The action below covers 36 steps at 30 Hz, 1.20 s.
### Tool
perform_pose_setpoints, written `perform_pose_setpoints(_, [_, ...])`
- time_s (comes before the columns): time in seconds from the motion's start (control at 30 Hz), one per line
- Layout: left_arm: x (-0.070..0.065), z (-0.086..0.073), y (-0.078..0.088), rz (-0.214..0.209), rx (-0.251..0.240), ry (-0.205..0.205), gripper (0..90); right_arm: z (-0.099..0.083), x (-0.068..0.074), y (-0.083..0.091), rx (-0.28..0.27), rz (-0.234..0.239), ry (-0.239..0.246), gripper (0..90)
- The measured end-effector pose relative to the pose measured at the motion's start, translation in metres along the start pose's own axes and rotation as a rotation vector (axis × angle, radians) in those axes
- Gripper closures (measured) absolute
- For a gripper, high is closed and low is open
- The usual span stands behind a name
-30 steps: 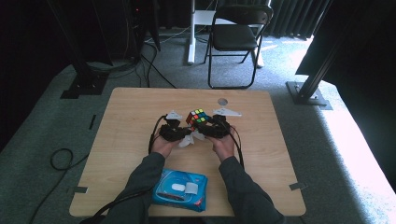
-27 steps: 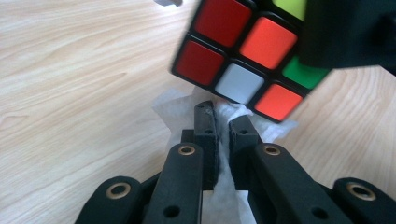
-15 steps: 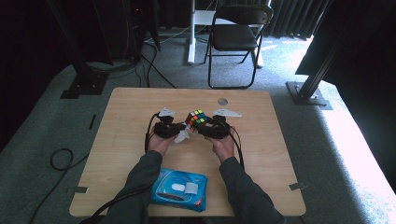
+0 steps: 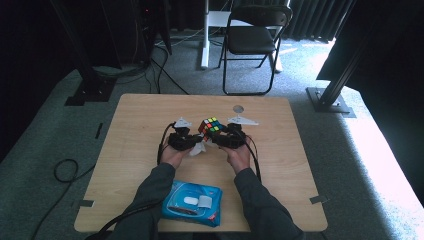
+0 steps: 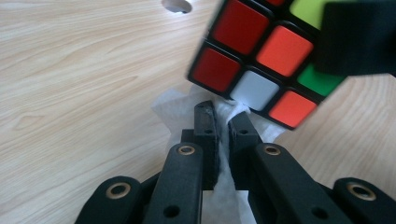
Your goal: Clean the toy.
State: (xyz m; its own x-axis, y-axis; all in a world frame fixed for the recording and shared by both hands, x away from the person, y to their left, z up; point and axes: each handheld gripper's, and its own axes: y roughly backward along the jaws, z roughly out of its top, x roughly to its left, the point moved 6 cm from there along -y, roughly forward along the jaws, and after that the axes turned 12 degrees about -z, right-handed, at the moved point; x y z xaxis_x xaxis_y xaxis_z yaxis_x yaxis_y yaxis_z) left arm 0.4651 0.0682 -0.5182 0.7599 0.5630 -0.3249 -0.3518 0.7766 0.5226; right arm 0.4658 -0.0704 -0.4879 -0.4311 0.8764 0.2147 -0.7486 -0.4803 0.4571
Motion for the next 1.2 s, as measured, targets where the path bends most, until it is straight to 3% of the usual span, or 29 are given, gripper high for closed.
perform_pose_setpoints(0.33, [-0.014,-0.001,-0.008,-0.048,0.026,-0.051,85.6,0.002,-0.005,0.001,-0.006,-0.006,-0.024,34.3])
perform_pose_setpoints(0.57, [-0.014,-0.001,-0.008,-0.047,0.023,-0.053,85.5,0.003,-0.005,0.001,-0.009,-0.005,-0.026,34.3])
perform_pose_setpoints(0.8, [-0.002,-0.001,-0.004,-0.022,0.009,-0.022,85.4,0.001,-0.002,0.001,-0.003,0.009,-0.017,34.3])
perform_pose_setpoints(1.0, [0.011,0.0,0.003,-0.002,-0.034,0.029,85.4,-0.001,0.002,0.0,0.007,0.028,-0.009,34.3])
perform_pose_setpoints(1.2, [0.019,-0.001,0.008,0.017,-0.051,0.049,85.3,-0.003,0.004,-0.001,0.014,0.039,-0.005,34.3])
